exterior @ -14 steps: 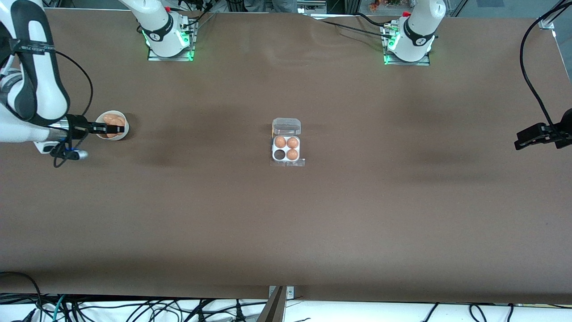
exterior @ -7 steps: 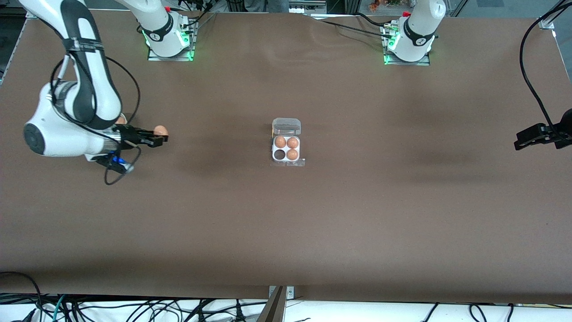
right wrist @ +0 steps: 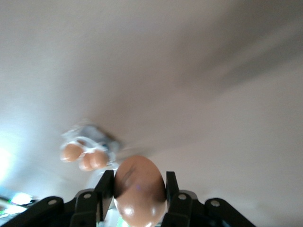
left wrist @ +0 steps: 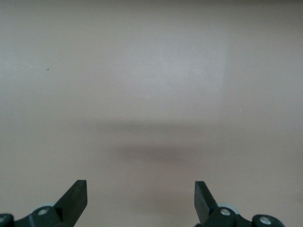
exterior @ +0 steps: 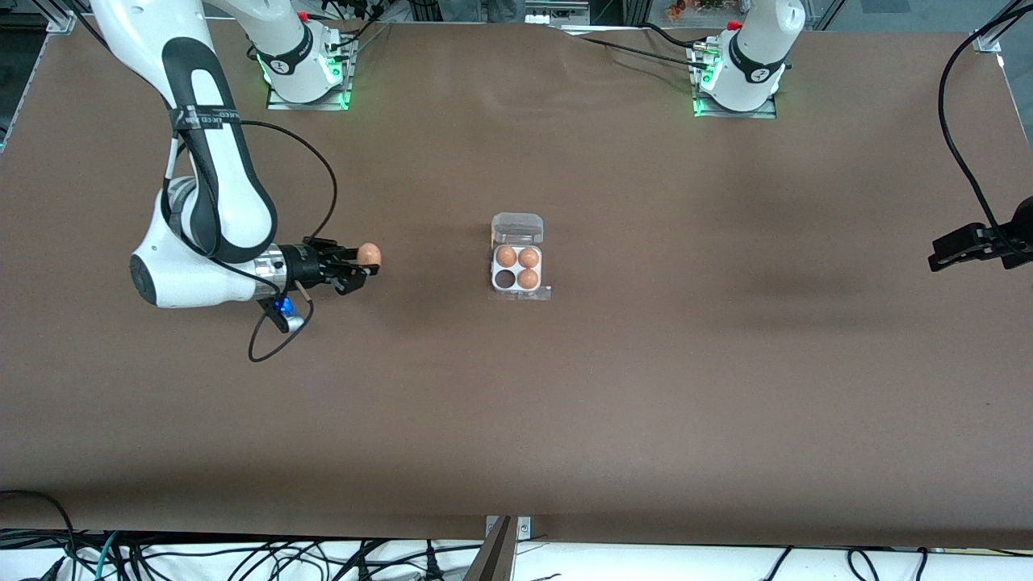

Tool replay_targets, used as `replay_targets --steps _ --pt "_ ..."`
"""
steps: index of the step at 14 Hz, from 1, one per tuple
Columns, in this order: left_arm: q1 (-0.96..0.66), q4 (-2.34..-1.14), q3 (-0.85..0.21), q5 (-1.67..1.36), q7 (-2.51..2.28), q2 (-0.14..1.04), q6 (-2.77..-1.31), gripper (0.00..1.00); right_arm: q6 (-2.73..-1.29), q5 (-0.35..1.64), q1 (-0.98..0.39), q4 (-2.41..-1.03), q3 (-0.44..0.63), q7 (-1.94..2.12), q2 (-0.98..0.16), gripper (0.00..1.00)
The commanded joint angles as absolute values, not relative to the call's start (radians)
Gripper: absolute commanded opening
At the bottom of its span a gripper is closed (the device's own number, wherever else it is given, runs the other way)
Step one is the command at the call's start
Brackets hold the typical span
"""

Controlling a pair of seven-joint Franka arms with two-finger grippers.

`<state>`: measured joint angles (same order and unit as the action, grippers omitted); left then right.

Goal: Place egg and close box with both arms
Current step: 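Carry the egg with the right gripper to the clear egg box, then lower the egg into the empty box slot and open the right gripper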

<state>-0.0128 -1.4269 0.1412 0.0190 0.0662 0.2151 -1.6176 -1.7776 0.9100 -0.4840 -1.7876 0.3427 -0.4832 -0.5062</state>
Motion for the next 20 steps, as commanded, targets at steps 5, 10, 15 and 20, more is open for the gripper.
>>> replay_targets --steps 5,10,15,20 --pt "-0.008 -1.394 0.135 0.048 0.080 0.230 -1.612 1.00 -1.761 1.121 -0.499 -1.608 0.278 -0.719 -0.661 0.36" --pt "-0.009 -1.394 0.135 0.048 0.078 0.230 -1.611 1.00 -1.813 1.219 -0.500 -1.563 0.221 -0.790 -0.736 0.36" --pt "-0.008 -1.394 0.133 0.049 0.078 0.229 -1.611 1.00 -1.888 1.276 -0.500 -1.548 0.151 -0.811 -0.776 0.36" --pt "-0.008 -1.394 0.133 0.049 0.078 0.229 -1.611 1.00 -1.959 1.296 -0.500 -1.548 0.083 -0.802 -0.805 0.36"
